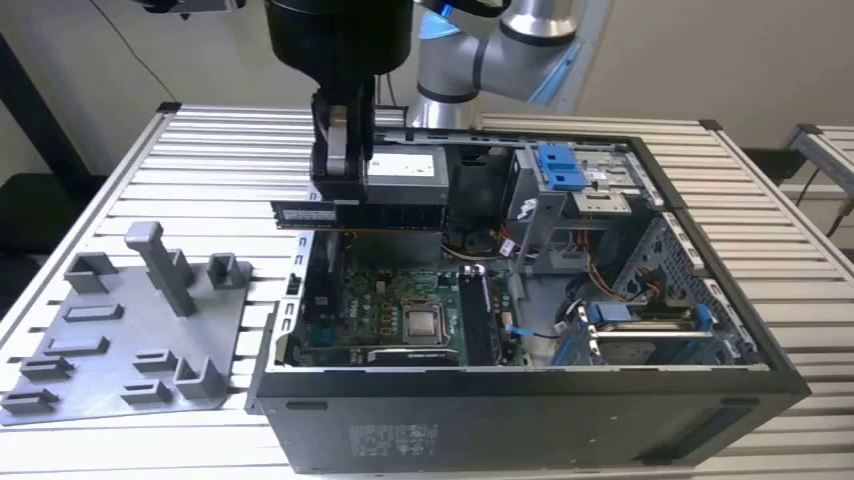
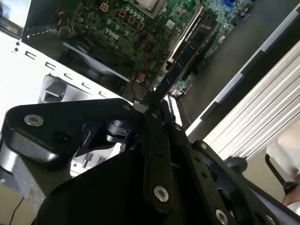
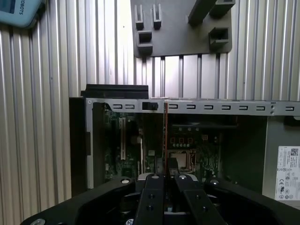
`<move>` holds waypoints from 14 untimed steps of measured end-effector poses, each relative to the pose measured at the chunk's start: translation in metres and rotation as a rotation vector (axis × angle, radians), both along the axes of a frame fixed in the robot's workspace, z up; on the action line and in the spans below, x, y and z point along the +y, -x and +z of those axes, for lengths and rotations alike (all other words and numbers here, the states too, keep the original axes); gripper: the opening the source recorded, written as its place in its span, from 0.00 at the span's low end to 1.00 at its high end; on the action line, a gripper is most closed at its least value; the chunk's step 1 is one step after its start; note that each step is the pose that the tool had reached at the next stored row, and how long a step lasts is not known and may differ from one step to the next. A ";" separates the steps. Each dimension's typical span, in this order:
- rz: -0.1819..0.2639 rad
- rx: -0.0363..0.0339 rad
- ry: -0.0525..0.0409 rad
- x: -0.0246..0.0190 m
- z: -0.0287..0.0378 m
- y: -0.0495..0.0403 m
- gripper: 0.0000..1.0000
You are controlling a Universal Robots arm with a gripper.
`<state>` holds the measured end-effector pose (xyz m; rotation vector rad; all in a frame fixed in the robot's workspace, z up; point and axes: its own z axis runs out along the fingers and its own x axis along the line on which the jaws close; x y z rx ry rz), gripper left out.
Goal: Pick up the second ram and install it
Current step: 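Pick up the second ram and move it above second insertion slot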
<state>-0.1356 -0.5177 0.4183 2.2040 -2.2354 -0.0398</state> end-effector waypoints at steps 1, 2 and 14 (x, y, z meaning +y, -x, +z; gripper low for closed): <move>0.000 -0.0001 0.0000 0.0000 0.0000 -0.0022 0.14; 0.000 0.0000 0.0000 0.0000 0.0000 -0.0043 0.14; 0.000 0.0000 0.0000 0.0000 0.0000 -0.0267 0.14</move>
